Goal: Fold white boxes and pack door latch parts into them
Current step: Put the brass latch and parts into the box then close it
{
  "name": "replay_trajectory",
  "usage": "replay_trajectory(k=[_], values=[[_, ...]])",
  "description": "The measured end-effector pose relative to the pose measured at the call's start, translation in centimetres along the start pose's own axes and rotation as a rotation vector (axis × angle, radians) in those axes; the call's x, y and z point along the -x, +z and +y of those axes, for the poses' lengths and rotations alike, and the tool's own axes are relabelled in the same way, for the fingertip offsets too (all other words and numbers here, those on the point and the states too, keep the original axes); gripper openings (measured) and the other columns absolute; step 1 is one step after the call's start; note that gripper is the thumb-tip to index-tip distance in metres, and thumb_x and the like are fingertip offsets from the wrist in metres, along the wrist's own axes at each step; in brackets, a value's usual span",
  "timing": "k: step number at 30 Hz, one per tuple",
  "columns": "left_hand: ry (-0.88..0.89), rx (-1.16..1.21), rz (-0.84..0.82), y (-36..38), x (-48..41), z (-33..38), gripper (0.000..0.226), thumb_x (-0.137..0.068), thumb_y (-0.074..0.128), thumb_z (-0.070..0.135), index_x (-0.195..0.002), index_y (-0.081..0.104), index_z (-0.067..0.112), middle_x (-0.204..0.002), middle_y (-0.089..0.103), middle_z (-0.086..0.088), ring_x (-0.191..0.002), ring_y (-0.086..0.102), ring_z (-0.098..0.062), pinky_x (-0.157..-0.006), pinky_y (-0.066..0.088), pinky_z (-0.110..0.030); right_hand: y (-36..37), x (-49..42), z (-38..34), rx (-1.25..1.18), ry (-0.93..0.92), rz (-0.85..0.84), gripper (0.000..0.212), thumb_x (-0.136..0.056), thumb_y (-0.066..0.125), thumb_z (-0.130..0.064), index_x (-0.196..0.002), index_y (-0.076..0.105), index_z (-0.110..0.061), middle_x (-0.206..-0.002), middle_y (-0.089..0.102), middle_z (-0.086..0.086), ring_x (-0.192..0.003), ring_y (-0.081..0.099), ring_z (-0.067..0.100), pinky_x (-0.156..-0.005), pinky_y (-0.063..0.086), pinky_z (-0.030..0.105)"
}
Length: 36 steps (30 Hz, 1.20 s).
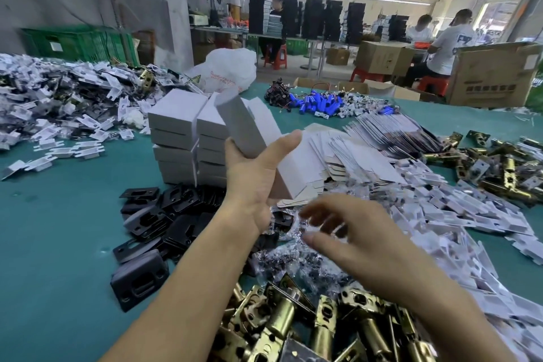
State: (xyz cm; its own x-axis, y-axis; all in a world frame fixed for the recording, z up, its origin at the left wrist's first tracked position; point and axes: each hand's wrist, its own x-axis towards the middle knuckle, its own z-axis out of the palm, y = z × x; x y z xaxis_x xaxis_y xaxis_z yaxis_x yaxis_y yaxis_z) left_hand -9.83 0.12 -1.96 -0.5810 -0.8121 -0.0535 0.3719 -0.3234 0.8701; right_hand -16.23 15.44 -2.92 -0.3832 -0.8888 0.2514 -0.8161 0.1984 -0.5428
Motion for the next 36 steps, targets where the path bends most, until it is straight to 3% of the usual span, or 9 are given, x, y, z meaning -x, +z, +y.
replay_trajectory(k=[3,8,11,16,23,25,29,32,36], values=[[0.153,-0.048,0.011,-0.3,-0.3,0.0,0.081,-0.037,0.09,0.042,-0.107,0.049,0.036,-0.085,0.073,0.021,-0.084,0.072,-0.007,-0.079,0.059,-0.044,0.3,0.0,-1.4,-0.092,-0.047,-0.287,0.016,-0.088,0.07,-0.029,-0.103,0.071,-0.032,-0.092,0.071,-0.013,-0.085,0.064,-0.001,-0.076,0.051,0.016],[0.234,-0.081,0.041,-0.7,-0.8,-0.5,0.075,-0.048,0.093,0.034,-0.107,0.049,0.033,-0.082,0.071,0.027,-0.076,0.069,0.004,-0.072,0.055,-0.035,1.2,0.3,-1.9,-0.089,0.001,-0.476,0.036,-0.084,0.072,-0.046,-0.116,0.067,-0.031,-0.099,0.073,-0.009,-0.088,0.067,0.001,-0.084,0.055,0.025],[0.236,-0.08,0.072,-0.8,-1.2,-0.7,0.063,-0.063,0.094,0.019,-0.105,0.049,0.033,-0.079,0.07,0.028,-0.072,0.068,0.005,-0.073,0.055,-0.036,1.4,0.2,-2.1,-0.081,0.005,-0.429,0.024,-0.086,0.07,-0.036,-0.108,0.072,-0.026,-0.095,0.075,-0.007,-0.083,0.068,0.001,-0.081,0.056,0.028],[0.274,-0.1,0.06,-0.9,-1.5,-1.2,0.063,-0.063,0.094,0.016,-0.105,0.05,0.033,-0.082,0.072,0.026,-0.075,0.069,0.004,-0.064,0.055,-0.023,1.9,0.3,-2.3,-0.048,-0.013,-0.338,0.013,-0.085,0.066,-0.025,-0.095,0.074,-0.023,-0.078,0.072,-0.006,-0.064,0.06,-0.002,-0.059,0.042,0.011],[0.36,-0.132,0.068,-0.7,-1.3,-1.2,0.062,-0.063,0.095,0.013,-0.103,0.051,0.031,-0.082,0.072,0.021,-0.074,0.068,0.005,-0.058,0.051,-0.01,0.7,0.3,0.1,0.015,0.17,-0.107,0.035,-0.094,0.054,-0.017,-0.12,0.061,-0.039,-0.074,0.073,-0.005,-0.058,0.065,0.006,-0.057,0.051,0.022],[0.351,-0.133,0.058,-0.7,-1.2,-1.2,0.062,-0.063,0.095,0.014,-0.103,0.051,0.031,-0.089,0.073,0.015,-0.077,0.07,0.002,-0.06,0.052,-0.011,0.8,0.3,0.6,0.125,0.197,-0.167,0.041,-0.096,0.049,-0.017,-0.125,0.059,-0.043,-0.093,0.072,-0.009,-0.063,0.065,0.003,-0.067,0.055,0.026],[0.341,-0.142,0.045,-0.8,-1.1,-1.2,0.064,-0.061,0.096,0.016,-0.104,0.052,0.032,-0.096,0.073,0.011,-0.082,0.07,-0.001,-0.063,0.053,-0.014,1.3,0.5,0.2,0.268,0.112,-0.288,0.042,-0.089,0.049,-0.019,-0.124,0.062,-0.04,-0.123,0.049,-0.013,-0.12,0.046,0.008,-0.106,0.04,0.032],[0.338,-0.157,0.012,-0.7,-1.0,-1.2,0.068,-0.054,0.098,0.021,-0.103,0.053,0.032,-0.092,0.074,0.014,-0.081,0.07,-0.001,-0.063,0.053,-0.015,1.7,0.6,-0.2,0.391,0.006,-0.336,0.045,-0.082,0.055,-0.027,-0.125,0.06,-0.038,-0.13,0.045,-0.013,-0.122,0.039,0.014,-0.105,0.038,0.035],[0.328,-0.244,-0.09,-0.5,-0.8,-1.6,0.072,-0.049,0.093,0.033,-0.109,0.054,0.033,-0.095,0.072,0.016,-0.084,0.069,0.0,-0.063,0.052,-0.013,2.6,0.4,-0.5,0.495,-0.084,-0.338,0.035,-0.084,0.06,-0.033,-0.119,0.061,-0.038,-0.117,0.05,-0.012,-0.112,0.042,0.016,-0.093,0.041,0.034]])
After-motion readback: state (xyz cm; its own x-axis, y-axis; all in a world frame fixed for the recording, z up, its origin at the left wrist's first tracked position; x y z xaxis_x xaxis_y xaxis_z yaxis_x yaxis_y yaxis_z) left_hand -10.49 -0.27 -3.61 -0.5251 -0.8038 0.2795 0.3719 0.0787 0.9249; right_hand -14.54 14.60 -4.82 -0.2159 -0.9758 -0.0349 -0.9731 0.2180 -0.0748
